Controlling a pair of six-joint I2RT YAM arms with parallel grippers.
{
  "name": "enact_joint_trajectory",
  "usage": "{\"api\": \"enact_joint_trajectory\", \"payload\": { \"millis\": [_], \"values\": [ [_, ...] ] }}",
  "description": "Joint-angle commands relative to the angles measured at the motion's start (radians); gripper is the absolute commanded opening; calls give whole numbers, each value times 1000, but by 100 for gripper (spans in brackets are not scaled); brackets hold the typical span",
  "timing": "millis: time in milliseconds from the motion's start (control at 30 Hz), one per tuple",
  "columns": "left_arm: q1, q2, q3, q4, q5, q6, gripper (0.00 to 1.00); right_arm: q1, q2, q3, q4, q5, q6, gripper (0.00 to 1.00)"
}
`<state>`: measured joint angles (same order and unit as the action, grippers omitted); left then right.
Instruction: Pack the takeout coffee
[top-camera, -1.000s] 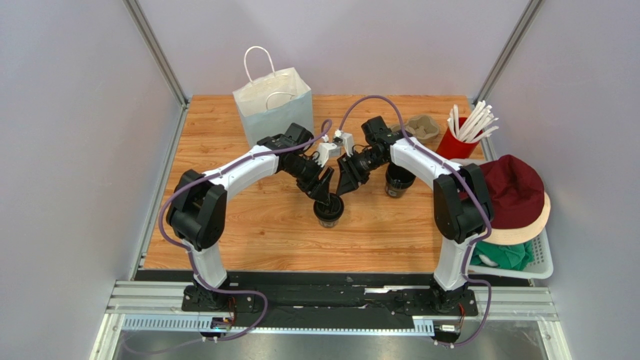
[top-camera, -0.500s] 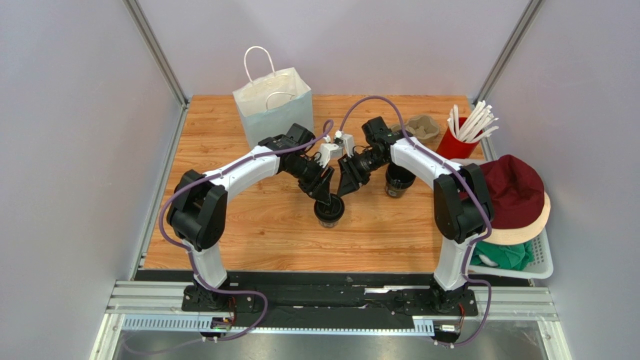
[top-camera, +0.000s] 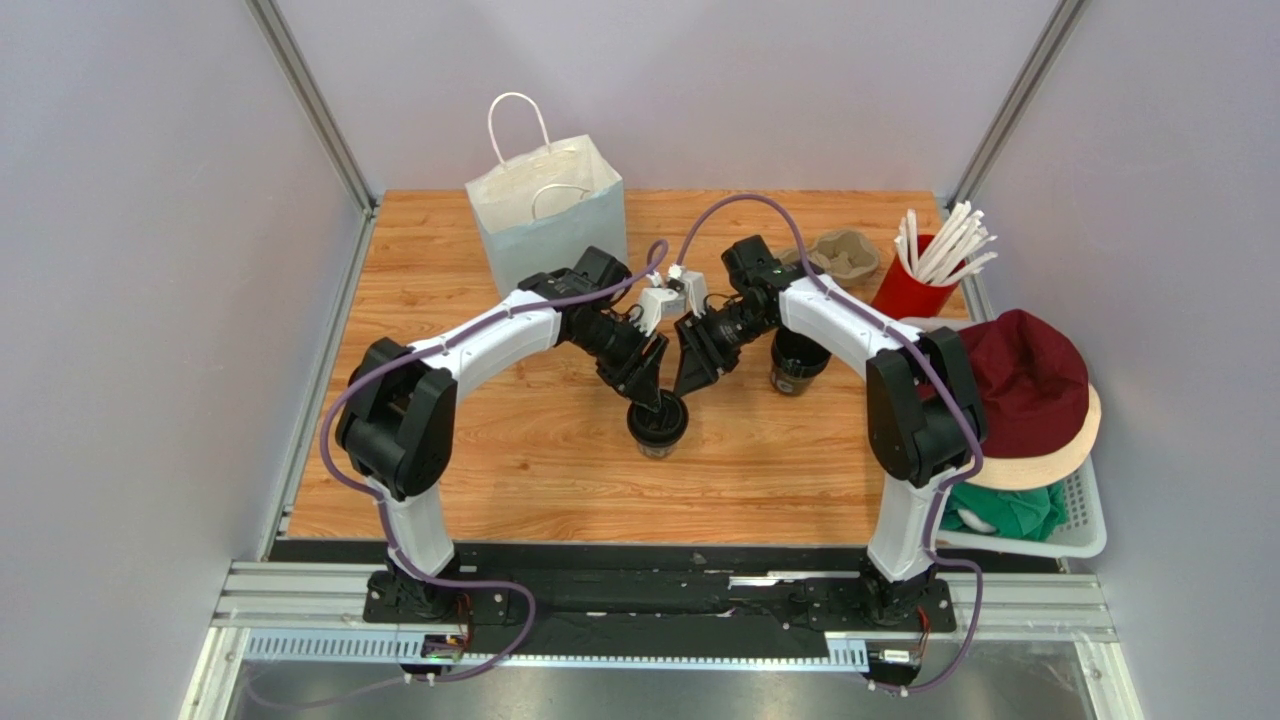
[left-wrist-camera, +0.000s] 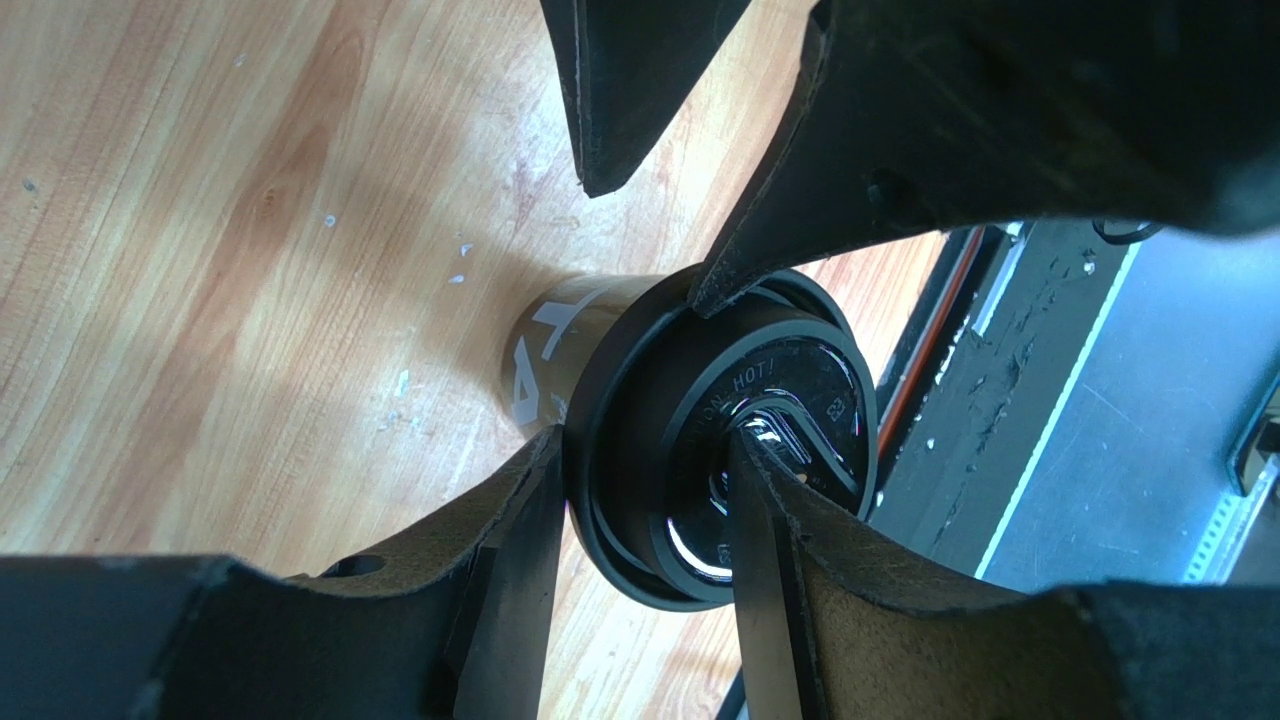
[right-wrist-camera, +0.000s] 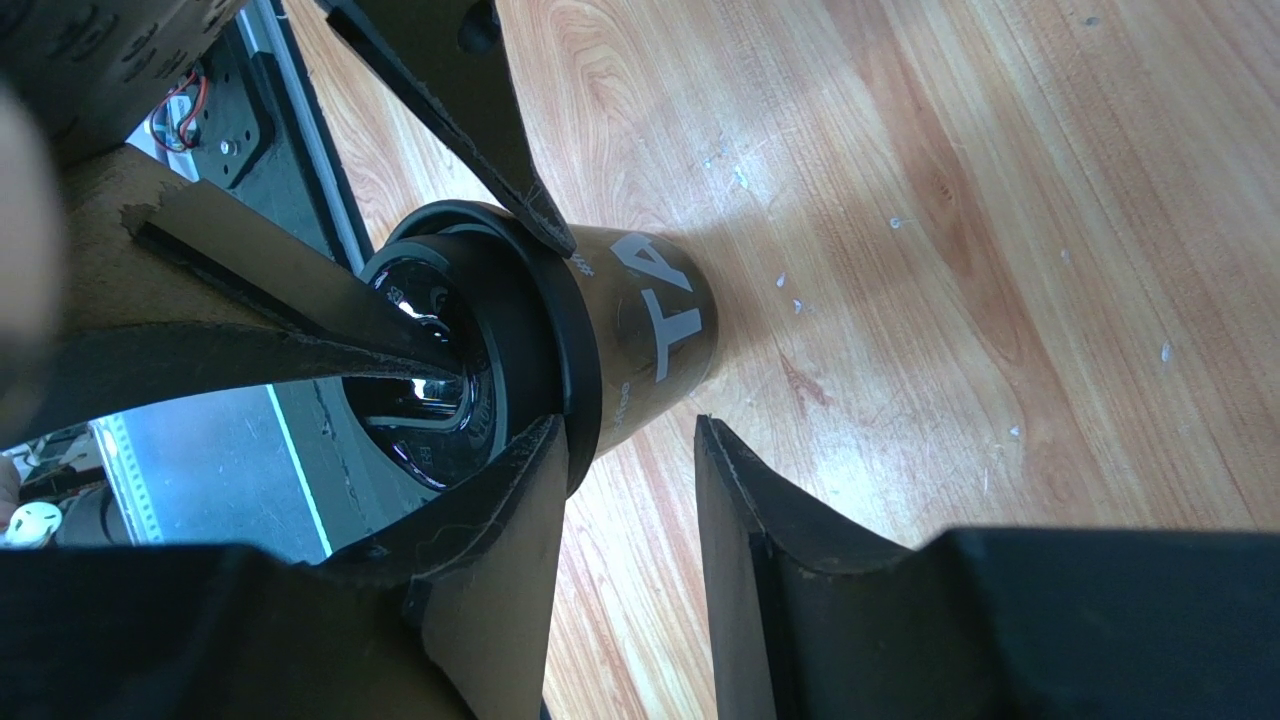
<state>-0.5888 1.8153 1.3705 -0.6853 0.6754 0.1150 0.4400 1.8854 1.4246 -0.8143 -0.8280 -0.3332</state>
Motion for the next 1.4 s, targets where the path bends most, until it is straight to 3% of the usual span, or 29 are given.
{"api": "enact_joint_trajectory", "payload": {
  "millis": [0, 567, 800, 1133, 1367],
  "values": [
    [-9, 59, 1, -43, -123, 67, 50, 23, 1, -19, -10, 24, -17, 40],
    [-9, 65, -79, -16, -192, 97, 50, 121, 3, -119, 101, 352, 16, 38],
    [-9, 33, -117, 0, -208, 104, 50, 163, 7, -136, 109, 405, 16, 38],
    [-9, -20, -105, -8, -192, 109, 50, 161, -80, -73, 87, 425, 22, 40],
    [-8, -43, -59, -26, -151, 100, 52, 102, -170, 69, -17, 314, 11, 54]
  ]
}}
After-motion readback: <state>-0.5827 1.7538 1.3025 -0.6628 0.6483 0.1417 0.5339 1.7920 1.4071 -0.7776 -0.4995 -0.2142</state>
